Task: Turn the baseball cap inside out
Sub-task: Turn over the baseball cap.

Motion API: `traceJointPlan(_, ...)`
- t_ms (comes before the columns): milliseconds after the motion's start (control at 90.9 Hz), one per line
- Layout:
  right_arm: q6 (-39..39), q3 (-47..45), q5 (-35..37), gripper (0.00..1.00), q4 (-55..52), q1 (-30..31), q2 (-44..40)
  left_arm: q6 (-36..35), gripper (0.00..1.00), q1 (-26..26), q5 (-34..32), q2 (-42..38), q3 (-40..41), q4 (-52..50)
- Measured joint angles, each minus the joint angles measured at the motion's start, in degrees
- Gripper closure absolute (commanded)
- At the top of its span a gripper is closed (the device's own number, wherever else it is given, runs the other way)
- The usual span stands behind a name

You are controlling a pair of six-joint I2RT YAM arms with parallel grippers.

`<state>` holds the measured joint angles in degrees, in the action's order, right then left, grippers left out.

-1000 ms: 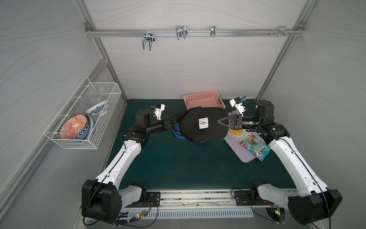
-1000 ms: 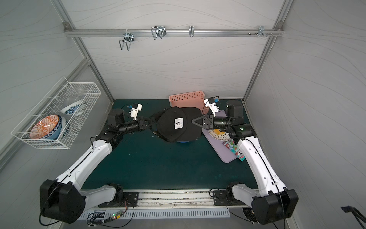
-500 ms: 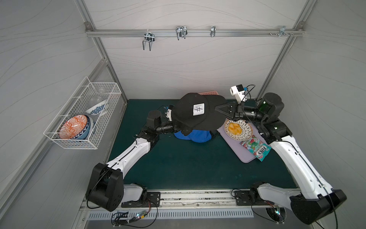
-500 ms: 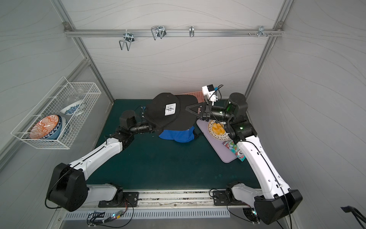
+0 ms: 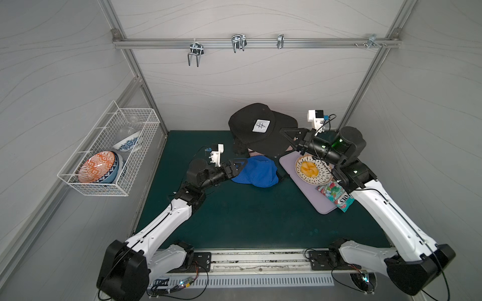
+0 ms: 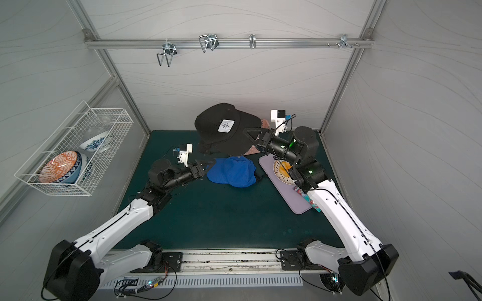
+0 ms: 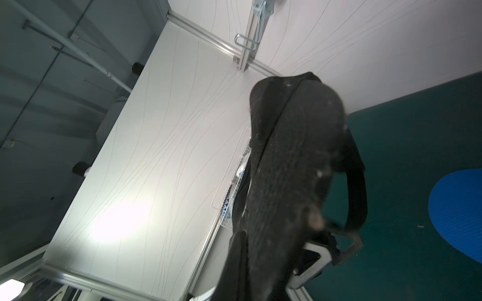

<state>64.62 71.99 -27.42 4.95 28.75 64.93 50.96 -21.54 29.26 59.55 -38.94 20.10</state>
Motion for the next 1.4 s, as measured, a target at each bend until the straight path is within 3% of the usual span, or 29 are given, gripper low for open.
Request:
traceJointPlan(99,0.0,-2.7,4.5,1.0,0.2,0.0,-2.3,-3.1,0.0,2.0,-7.6,-7.7,0.9,-5.9)
traceJointPlan(165,0.7,-4.2,7.3,1.0,1.2,0.0,-3.2,-5.5,0.05,2.8,-12.1,-12.5,2.0,-8.0)
traceJointPlan(253,2.1,-5.4,10.6,1.0,2.5,0.2,-3.3,-9.0,0.08,2.6,-14.5,-15.6,3.7,-8.2)
traceJointPlan(462,5.4,-4.0,16.4,1.0,3.1,2.2,-1.3,-18.0,0.09,-4.0,-15.5,-7.6,0.7,-4.8)
traceJointPlan(737,5.5,-7.1,20.9,1.0,11.7,5.2,-1.2,-4.9,0.05,-5.7,-4.7,4.3,-7.5,14.3)
traceJointPlan(891,4.8,-7.5,22.3,1.0,15.7,7.0,-0.9,0.9,0.03,-7.7,-3.9,5.5,-9.8,20.9)
traceJointPlan(1144,4.1,-7.5,23.9,1.0,23.2,11.4,1.1,3.3,0.04,-12.1,-5.5,8.6,-14.0,23.7)
traceJointPlan(1221,4.0,-7.5,24.0,1.0,24.6,12.3,2.0,4.1,0.1,-12.7,-5.7,10.4,-15.1,25.1)
traceJointPlan(1397,4.0,-8.1,25.4,1.0,26.0,13.9,2.9,4.3,0.42,-12.9,-8.0,12.4,-16.1,29.3)
